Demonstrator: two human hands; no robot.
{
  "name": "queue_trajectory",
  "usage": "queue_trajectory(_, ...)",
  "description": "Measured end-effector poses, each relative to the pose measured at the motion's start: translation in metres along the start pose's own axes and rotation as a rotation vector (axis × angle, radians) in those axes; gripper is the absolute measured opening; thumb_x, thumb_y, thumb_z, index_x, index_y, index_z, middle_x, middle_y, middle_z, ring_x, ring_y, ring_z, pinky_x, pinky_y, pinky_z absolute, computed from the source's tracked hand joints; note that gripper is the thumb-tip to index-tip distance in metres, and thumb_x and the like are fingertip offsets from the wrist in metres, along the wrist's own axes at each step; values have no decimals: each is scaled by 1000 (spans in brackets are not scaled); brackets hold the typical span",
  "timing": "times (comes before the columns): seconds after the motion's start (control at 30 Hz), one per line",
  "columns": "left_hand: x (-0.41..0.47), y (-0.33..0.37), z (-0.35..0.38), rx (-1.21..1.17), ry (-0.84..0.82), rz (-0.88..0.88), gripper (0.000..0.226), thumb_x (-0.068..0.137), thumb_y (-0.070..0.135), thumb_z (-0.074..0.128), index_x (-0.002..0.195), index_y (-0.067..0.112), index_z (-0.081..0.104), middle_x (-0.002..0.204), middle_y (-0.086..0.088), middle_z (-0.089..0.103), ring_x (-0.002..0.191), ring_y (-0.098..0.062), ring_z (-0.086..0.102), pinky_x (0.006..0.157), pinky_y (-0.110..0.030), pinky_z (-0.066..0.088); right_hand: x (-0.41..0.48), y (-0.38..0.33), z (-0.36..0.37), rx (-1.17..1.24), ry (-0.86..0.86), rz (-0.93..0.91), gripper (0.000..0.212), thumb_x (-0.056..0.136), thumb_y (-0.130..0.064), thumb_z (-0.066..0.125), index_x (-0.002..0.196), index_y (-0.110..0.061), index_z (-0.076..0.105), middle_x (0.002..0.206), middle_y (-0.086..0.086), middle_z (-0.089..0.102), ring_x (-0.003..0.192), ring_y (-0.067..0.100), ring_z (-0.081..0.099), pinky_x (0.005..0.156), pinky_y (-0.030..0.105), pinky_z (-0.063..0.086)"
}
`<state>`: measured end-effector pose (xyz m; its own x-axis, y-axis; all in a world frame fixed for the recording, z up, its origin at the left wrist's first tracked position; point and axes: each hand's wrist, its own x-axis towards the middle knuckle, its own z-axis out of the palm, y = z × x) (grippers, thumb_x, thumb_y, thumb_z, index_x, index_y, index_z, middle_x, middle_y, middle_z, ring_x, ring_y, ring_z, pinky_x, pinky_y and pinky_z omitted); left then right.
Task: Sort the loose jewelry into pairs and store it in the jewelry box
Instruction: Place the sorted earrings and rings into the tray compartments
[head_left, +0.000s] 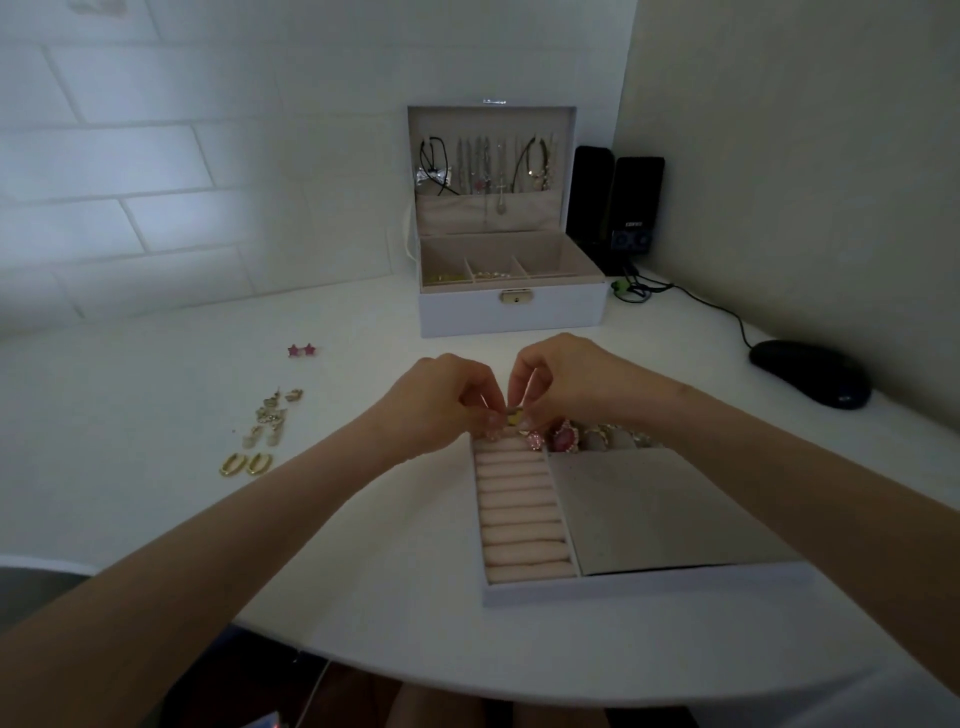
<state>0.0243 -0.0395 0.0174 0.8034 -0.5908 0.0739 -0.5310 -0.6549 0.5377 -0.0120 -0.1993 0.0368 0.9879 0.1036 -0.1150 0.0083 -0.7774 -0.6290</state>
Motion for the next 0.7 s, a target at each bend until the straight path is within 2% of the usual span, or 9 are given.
queue_trajectory(0.13, 0, 3, 1, 91, 11, 9, 10, 82, 20, 68, 91, 16, 68, 79, 7, 62, 77, -10, 58, 79, -27, 48, 3, -3, 4, -61, 18, -2, 26, 73, -3, 75, 75, -23, 60, 88, 4, 64, 78, 16, 63, 66, 26, 52)
queue_trajectory(0.27, 1, 1, 1, 88, -2, -9, 15, 80, 23, 71, 92, 16, 69, 82, 5, 65, 82, -13, 60, 82, -30, 49, 6, -5, 7, -91, 3, -7, 27, 73, -3, 74, 74, -24, 58, 88, 1, 60, 77, 14, 59, 63, 23, 50)
queue_trajectory(0.4, 1, 0, 1, 80, -11, -36, 20, 78, 27, 72, 94, 15, 70, 87, 1, 68, 83, -14, 60, 82, -30, 49, 9, -7, 10, -138, 24, -28, 24, 74, -2, 72, 77, -22, 59, 91, 3, 62, 82, 15, 61, 66, 26, 52)
queue_trajectory(0.5, 1, -1, 0, 76, -10, -46, 21, 77, 27, 73, 93, 13, 70, 87, 0, 69, 84, -15, 61, 83, -31, 50, 11, -5, 12, -180, 31, -52, 22, 74, -3, 72, 82, -19, 60, 87, 0, 62, 80, 14, 59, 60, 20, 47)
queue_trajectory(0.6, 1, -1, 0, 49, -13, -49, 18, 78, 24, 73, 93, 13, 70, 88, -1, 69, 83, -13, 62, 82, -30, 49, 11, -1, 13, -246, 58, -88, 20, 76, -11, 75, 83, -20, 59, 78, -7, 53, 78, 12, 53, 58, 16, 41)
queue_trajectory(0.7, 2, 0, 0, 6, -26, -55, 19, 77, 23, 73, 92, 12, 69, 84, 1, 66, 80, -12, 60, 76, -24, 47, 10, 0, 14, -253, 49, -93, 18, 76, -13, 75, 83, -19, 59, 71, -12, 48, 65, 5, 48, 56, 18, 41)
